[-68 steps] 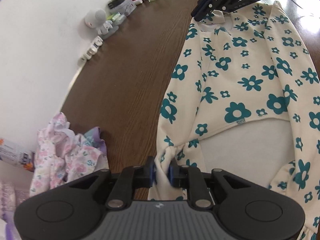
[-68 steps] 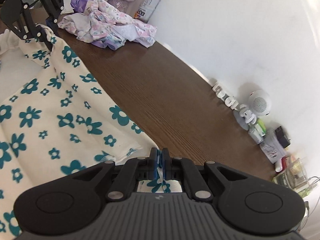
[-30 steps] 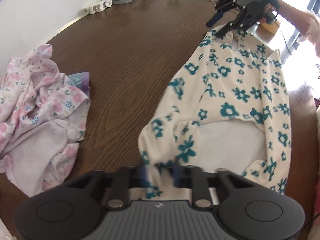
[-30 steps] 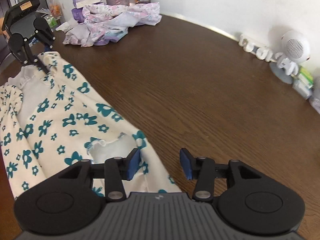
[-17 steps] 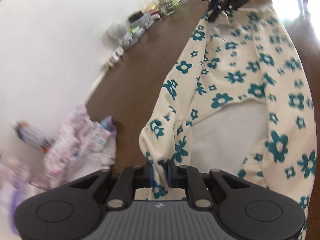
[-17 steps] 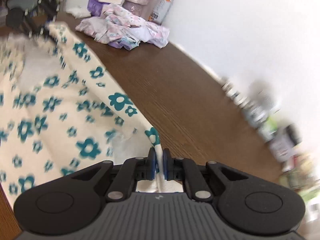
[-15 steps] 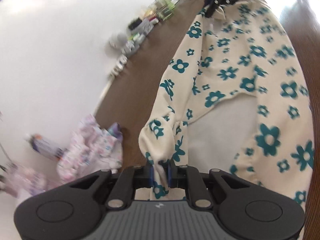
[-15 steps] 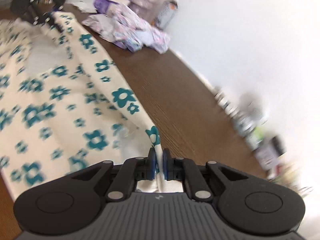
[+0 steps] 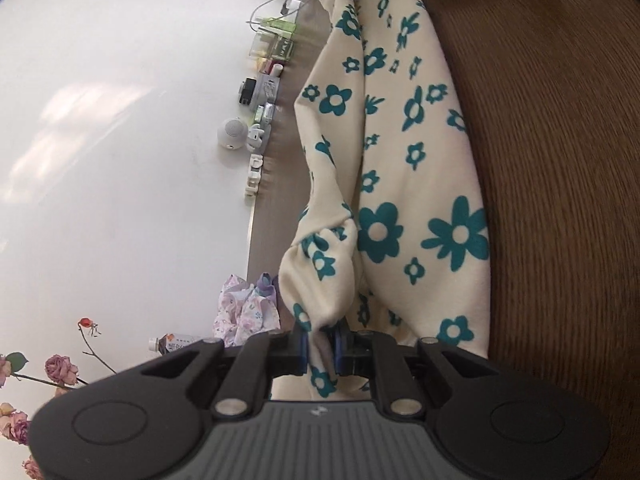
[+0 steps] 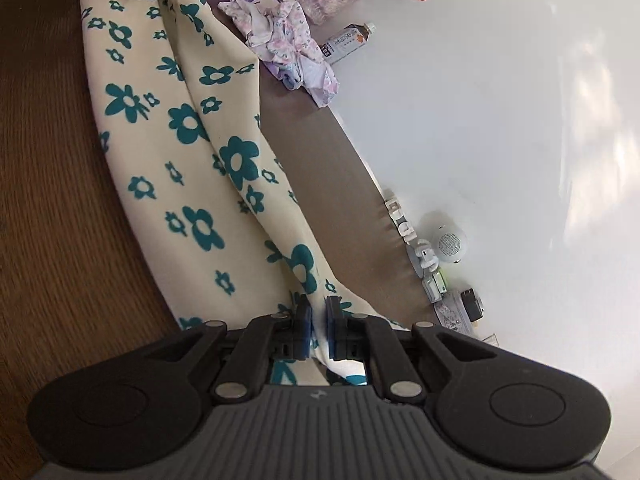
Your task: Fold clothes
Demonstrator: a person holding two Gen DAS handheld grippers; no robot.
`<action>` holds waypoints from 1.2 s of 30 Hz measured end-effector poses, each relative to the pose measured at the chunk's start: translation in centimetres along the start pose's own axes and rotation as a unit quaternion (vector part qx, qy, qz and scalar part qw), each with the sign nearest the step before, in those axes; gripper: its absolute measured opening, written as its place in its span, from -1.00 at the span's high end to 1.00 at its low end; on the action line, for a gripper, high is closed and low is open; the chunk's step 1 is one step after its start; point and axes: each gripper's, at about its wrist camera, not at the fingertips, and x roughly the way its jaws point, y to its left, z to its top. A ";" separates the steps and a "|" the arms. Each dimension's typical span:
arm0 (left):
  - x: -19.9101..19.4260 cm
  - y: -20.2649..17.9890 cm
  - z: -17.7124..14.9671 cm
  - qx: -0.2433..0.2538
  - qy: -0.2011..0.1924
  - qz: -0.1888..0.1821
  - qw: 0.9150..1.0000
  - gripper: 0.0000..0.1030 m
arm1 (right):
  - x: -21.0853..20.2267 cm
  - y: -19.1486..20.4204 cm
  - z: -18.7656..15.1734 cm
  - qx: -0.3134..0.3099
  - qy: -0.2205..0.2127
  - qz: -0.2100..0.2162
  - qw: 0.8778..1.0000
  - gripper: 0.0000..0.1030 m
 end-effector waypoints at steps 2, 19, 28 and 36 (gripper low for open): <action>0.1 -0.4 0.2 0.003 0.006 -0.002 1.000 0.80 | -0.4 -0.4 0.0 0.023 0.003 0.006 1.000 0.87; -4.4 5.0 -4.1 -0.194 0.075 -0.027 0.978 -0.19 | -4.3 -10.0 -2.1 0.405 -0.055 0.113 0.905 0.44; -4.8 9.0 -0.1 -0.328 -0.061 -0.131 0.934 -0.19 | 0.4 -10.6 -0.6 0.489 -0.036 0.122 0.863 0.44; 0.6 4.0 2.2 -0.186 -0.019 -0.159 0.969 0.74 | 2.3 -8.7 -2.4 0.508 0.033 0.070 0.858 0.44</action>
